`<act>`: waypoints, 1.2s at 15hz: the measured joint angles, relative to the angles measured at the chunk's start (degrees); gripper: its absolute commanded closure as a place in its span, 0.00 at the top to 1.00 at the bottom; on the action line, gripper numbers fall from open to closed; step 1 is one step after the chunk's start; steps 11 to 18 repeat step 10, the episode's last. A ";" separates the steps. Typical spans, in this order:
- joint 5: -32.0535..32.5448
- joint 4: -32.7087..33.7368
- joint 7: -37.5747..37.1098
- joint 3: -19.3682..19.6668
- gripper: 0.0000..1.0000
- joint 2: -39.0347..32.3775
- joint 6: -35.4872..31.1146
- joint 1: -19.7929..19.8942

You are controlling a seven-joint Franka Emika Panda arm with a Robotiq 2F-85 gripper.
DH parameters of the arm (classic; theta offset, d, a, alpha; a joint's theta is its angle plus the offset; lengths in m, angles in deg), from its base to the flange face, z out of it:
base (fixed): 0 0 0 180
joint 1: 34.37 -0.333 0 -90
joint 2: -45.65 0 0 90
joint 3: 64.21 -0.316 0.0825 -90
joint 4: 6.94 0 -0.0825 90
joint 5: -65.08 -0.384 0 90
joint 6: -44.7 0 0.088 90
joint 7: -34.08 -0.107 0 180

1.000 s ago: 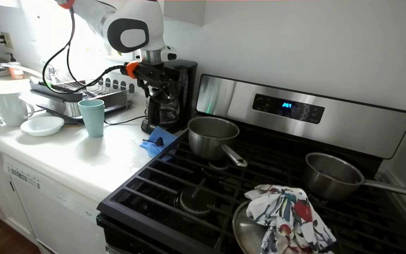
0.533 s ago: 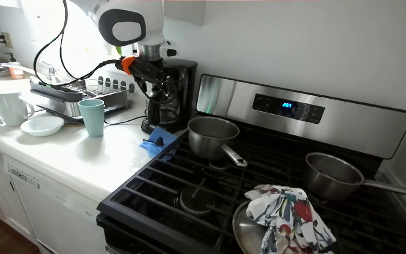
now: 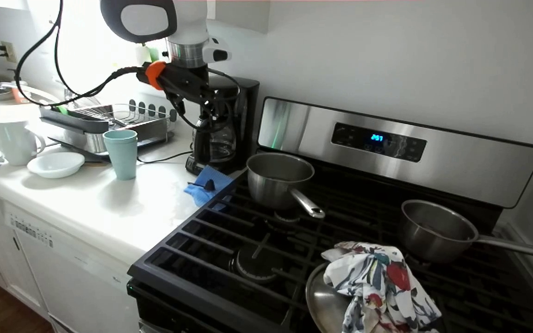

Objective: Put the kettle on the container

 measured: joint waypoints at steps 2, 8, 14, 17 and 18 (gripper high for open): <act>0.00 -2.06 0.64 0.88 1.00 2.40 0.02 -0.25; -0.06 -6.46 1.27 2.77 1.00 7.68 0.01 -1.08; -0.06 -6.60 1.27 2.77 1.00 7.83 0.01 -1.15; -0.06 -6.60 1.27 2.77 1.00 7.83 0.01 -1.15; -0.06 -6.60 1.27 2.77 1.00 7.83 0.01 -1.15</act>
